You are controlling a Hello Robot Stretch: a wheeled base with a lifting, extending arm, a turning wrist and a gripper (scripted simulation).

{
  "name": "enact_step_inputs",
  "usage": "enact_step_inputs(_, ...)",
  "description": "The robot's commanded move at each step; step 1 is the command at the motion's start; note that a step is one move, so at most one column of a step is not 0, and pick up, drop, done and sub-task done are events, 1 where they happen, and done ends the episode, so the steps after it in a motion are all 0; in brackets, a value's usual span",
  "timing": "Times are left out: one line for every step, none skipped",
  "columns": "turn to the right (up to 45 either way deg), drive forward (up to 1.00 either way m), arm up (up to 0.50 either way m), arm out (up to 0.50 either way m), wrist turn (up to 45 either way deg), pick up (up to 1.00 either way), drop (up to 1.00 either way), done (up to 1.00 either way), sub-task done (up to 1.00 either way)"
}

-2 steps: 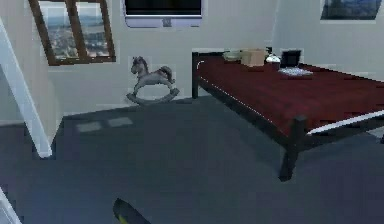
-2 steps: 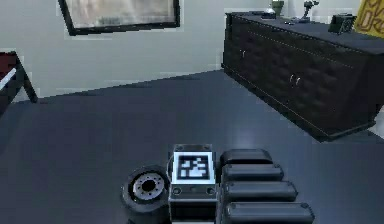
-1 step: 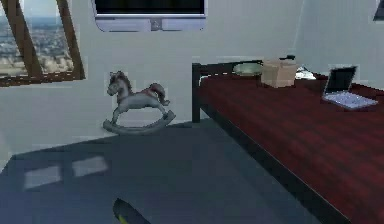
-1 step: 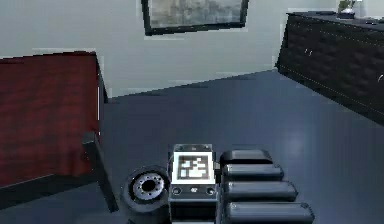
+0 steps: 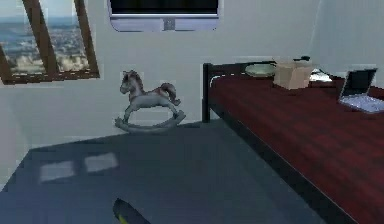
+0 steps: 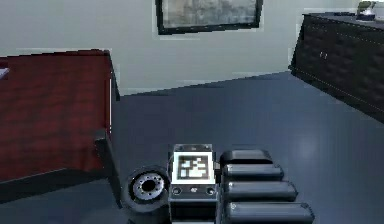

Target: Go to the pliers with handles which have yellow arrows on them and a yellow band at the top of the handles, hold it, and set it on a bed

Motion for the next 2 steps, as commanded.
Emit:
enact_step_inputs(0.0,1.0,0.0,0.0,0.0,0.0,0.0,0.0,0.0)
enact_step_inputs(0.0,0.45,0.0,0.0,0.0,0.0,0.0,0.0,0.0)
